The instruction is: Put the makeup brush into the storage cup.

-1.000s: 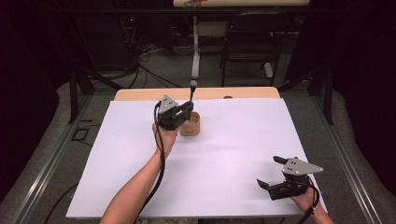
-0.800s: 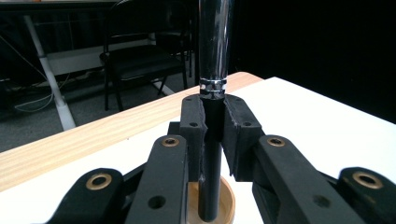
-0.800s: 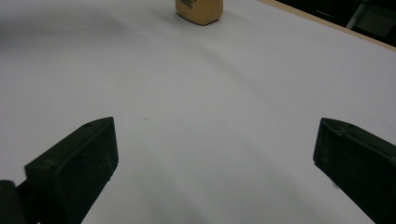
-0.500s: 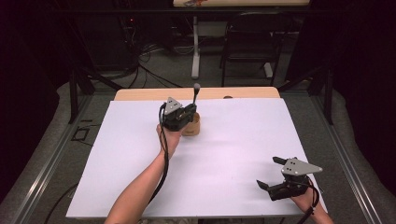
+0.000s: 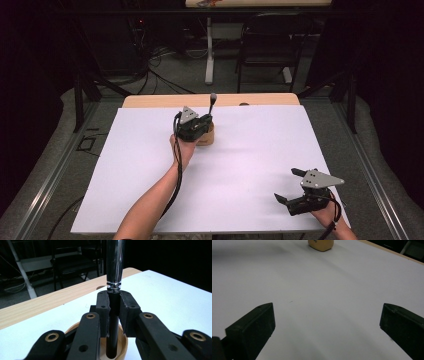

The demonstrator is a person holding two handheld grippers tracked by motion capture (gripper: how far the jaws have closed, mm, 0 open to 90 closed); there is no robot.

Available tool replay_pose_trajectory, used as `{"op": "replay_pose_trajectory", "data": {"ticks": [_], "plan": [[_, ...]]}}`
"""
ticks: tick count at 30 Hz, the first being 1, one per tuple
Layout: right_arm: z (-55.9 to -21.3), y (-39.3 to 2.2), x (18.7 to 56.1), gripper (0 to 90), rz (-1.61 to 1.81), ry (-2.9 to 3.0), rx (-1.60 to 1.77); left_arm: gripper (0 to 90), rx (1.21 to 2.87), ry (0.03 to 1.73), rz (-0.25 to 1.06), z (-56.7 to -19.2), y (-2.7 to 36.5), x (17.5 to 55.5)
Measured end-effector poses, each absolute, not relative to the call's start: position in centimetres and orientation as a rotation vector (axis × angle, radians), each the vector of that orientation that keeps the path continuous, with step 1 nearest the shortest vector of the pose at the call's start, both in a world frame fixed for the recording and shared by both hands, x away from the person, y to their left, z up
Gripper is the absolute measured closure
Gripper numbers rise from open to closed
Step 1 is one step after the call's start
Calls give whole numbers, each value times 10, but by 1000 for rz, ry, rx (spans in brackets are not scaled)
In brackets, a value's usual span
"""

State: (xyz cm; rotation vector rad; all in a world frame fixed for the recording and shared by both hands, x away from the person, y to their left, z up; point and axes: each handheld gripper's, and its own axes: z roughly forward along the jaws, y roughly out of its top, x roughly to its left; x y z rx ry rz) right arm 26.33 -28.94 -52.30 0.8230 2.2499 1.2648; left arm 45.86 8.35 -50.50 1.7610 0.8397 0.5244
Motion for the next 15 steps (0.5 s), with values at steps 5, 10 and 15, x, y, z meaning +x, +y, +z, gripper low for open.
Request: {"op": "replay_pose_trajectory", "data": {"ticks": [5, 10, 15], "plan": [[-523, -289, 264, 0, 1263, 2251, 823, 785, 1778, 834, 517, -505, 83, 459], [-523, -289, 263, 0, 1264, 2248, 825, 784, 1784, 835, 526, -506, 83, 459], [-523, -289, 263, 0, 1263, 2250, 822, 610, 1789, 834, 529, -505, 83, 457]]}}
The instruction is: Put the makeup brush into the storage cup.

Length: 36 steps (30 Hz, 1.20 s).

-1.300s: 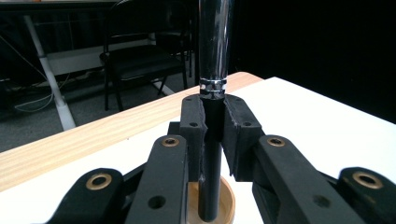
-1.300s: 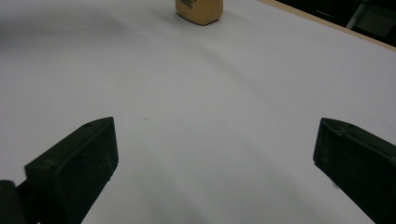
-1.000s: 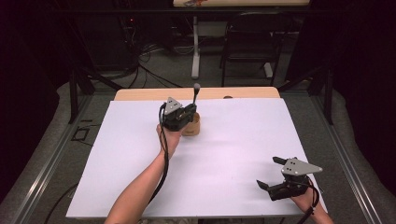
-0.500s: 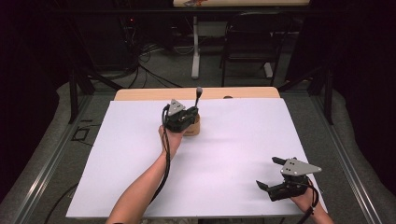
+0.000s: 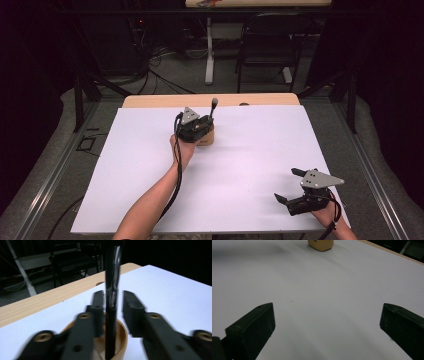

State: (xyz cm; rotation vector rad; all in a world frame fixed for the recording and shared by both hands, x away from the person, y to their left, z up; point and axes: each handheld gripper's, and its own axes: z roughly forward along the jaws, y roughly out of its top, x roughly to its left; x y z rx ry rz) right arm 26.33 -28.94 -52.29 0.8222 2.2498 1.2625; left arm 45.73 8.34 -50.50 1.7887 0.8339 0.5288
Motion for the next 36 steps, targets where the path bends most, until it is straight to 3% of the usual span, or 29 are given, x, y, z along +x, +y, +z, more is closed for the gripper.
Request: {"op": "replay_pose_trajectory", "data": {"ticks": [5, 8, 13, 21, 36], "plan": [[-523, -290, 263, 0, 1264, 2247, 824, 281, 1792, 849, 556, -499, 88, 450], [-523, -290, 263, 0, 1264, 2247, 824, 162, 1821, 840, 567, -495, 93, 445], [-523, -290, 263, 0, 1262, 2246, 823, 76, 1869, 820, 530, -490, 105, 434], [-522, -288, 264, 0, 1265, 2247, 825, 13, 1926, 788, 523, -484, 123, 412], [-520, -288, 263, 0, 1287, 2243, 824, 3, 1989, 775, 517, -480, 153, 376]]}}
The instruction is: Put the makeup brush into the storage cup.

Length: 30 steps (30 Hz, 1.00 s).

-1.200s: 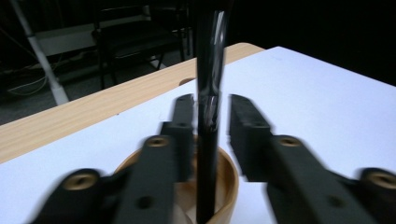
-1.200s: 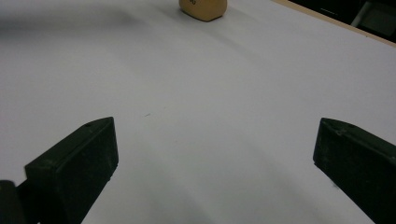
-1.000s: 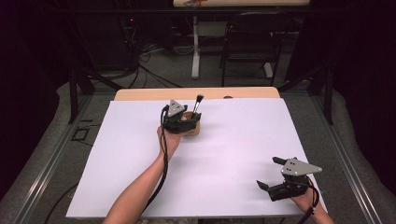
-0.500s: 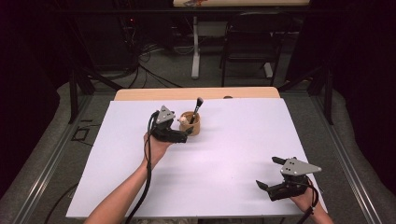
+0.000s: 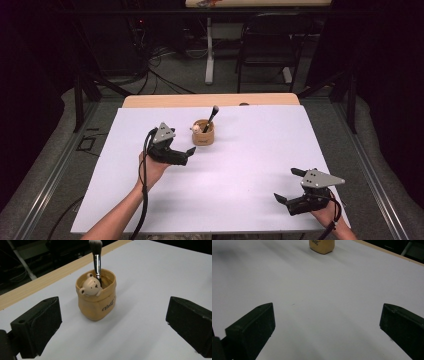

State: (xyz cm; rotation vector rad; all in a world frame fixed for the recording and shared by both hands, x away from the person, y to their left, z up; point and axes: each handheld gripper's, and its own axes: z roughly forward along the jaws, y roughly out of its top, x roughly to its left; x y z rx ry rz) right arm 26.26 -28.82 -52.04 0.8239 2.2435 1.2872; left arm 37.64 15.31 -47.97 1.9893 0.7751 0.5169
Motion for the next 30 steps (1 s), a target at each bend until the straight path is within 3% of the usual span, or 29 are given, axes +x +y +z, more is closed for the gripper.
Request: {"op": "replay_pose_trajectory", "data": {"ticks": [12, 30], "plan": [[-519, -291, 259, 0, 1302, 2229, 837, 8, 2067, 733, 484, -479, 161, 349], [-520, -291, 258, 0, 1311, 2227, 824, 3, 1996, 789, 508, -484, 200, 310]]}}
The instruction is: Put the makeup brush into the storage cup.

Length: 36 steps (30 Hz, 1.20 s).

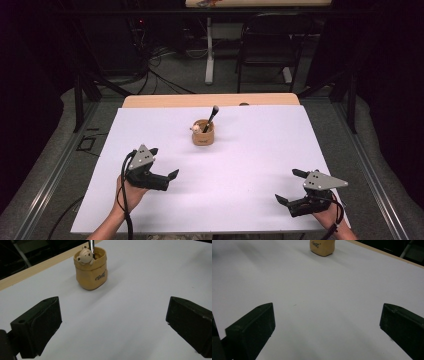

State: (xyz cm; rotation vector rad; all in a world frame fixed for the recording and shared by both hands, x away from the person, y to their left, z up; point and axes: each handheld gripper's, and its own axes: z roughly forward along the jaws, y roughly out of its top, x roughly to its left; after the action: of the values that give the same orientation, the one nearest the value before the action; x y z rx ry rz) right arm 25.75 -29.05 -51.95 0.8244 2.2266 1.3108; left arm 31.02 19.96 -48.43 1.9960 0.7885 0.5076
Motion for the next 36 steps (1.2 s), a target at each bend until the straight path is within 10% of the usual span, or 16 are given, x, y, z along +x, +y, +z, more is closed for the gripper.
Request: {"op": "replay_pose_trajectory", "data": {"ticks": [36], "plan": [[-519, -288, 256, 0, 1315, 2229, 804, 0, 1831, 760, 540, -514, 255, 261]]}}
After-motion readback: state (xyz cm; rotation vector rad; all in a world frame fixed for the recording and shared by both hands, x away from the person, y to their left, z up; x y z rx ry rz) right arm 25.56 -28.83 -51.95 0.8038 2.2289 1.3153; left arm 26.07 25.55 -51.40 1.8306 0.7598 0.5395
